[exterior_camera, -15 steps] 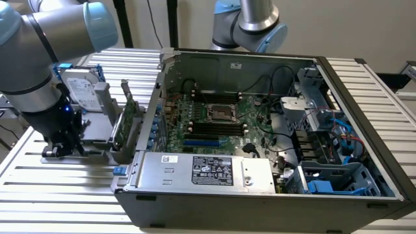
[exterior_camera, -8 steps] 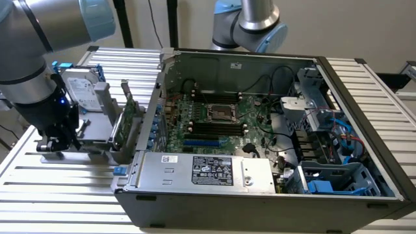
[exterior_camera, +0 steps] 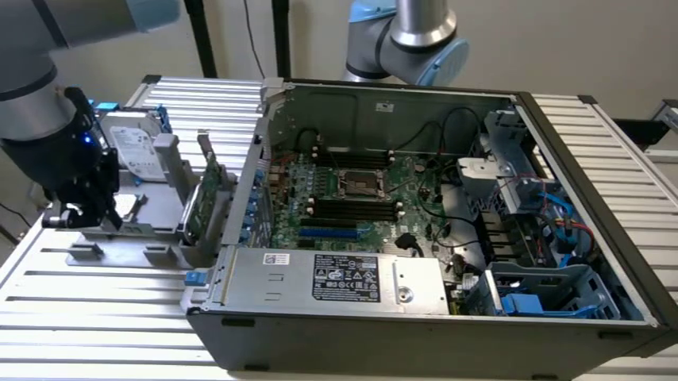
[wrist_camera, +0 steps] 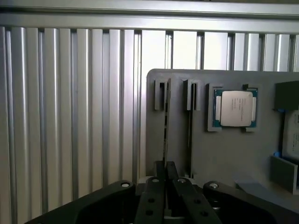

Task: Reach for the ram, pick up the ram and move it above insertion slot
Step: 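Pick up the ram and move it above insertion slot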

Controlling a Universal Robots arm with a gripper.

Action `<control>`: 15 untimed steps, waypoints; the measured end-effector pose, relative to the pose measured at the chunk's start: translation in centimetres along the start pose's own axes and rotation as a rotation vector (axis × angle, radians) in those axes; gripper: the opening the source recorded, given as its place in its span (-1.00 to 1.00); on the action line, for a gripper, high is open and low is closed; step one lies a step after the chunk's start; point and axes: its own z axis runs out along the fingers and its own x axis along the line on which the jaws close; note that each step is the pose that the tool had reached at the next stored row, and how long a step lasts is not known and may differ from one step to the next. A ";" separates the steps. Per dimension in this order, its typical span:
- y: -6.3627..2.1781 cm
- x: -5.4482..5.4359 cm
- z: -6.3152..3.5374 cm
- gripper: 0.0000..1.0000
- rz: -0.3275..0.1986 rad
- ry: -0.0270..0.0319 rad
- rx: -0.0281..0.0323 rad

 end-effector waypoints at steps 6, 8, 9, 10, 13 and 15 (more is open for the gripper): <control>-0.77 -0.1 -2.73 -0.74 0.000 0.0000 -0.0004; -1.47 -0.1 -3.65 -0.74 0.000 -0.0006 -0.0008; -1.87 -0.1 -4.13 -0.74 0.000 -0.0011 -0.0011; -2.27 -0.1 -4.59 -0.74 -0.001 -0.0017 -0.0014; -3.47 -0.1 -5.97 -0.74 -0.001 -0.0029 -0.0026; -4.31 -0.1 -6.91 -0.74 -0.002 -0.0037 -0.0033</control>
